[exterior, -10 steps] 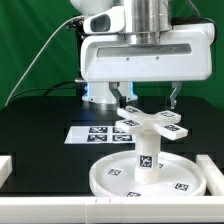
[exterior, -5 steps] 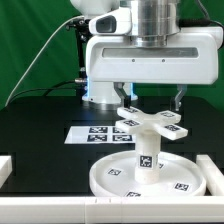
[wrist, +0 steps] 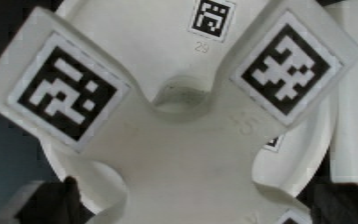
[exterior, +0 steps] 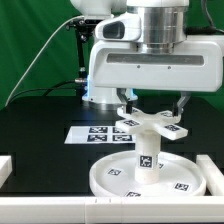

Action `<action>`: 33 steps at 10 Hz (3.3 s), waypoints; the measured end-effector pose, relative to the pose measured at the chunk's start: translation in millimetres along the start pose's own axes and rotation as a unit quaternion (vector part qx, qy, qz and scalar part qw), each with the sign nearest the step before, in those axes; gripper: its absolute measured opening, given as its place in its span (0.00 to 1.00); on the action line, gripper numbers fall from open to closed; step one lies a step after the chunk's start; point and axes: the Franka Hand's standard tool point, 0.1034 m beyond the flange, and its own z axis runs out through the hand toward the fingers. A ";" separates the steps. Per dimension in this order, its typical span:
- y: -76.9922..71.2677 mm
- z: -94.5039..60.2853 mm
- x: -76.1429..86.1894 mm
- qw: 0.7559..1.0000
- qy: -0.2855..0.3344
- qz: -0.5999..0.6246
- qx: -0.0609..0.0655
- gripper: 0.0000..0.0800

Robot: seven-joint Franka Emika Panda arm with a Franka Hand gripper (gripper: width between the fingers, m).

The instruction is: Assemble round table

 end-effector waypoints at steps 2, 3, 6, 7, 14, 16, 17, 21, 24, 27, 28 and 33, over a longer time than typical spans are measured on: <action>-0.6 4.0 -2.2 1.000 0.001 -0.001 -0.001 0.81; -0.3 4.7 -2.2 1.000 0.000 0.000 -0.001 0.81; 0.9 10.6 -2.2 1.000 -0.001 0.000 -0.003 0.81; 1.6 13.0 -1.6 1.000 0.000 0.000 -0.004 0.81; 4.1 15.7 1.9 1.000 0.015 0.019 -0.004 0.55; 3.5 16.0 1.6 0.998 0.016 0.061 -0.002 0.55; 3.4 16.2 1.3 0.992 0.019 0.121 -0.002 0.55; 3.9 17.3 0.9 0.932 0.033 0.362 0.010 0.55; 5.4 17.9 0.3 0.822 0.024 0.567 0.050 0.55; 6.7 18.5 -0.3 0.761 0.012 0.646 0.059 0.55; 6.7 18.5 -0.3 0.762 0.012 0.645 0.059 0.55; 3.7 -17.2 5.2 0.826 -0.003 0.560 0.065 0.81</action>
Offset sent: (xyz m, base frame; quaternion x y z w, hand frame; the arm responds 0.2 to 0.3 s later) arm 0.0033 0.0012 -0.0034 0.0072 0.0024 -0.0008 1.0000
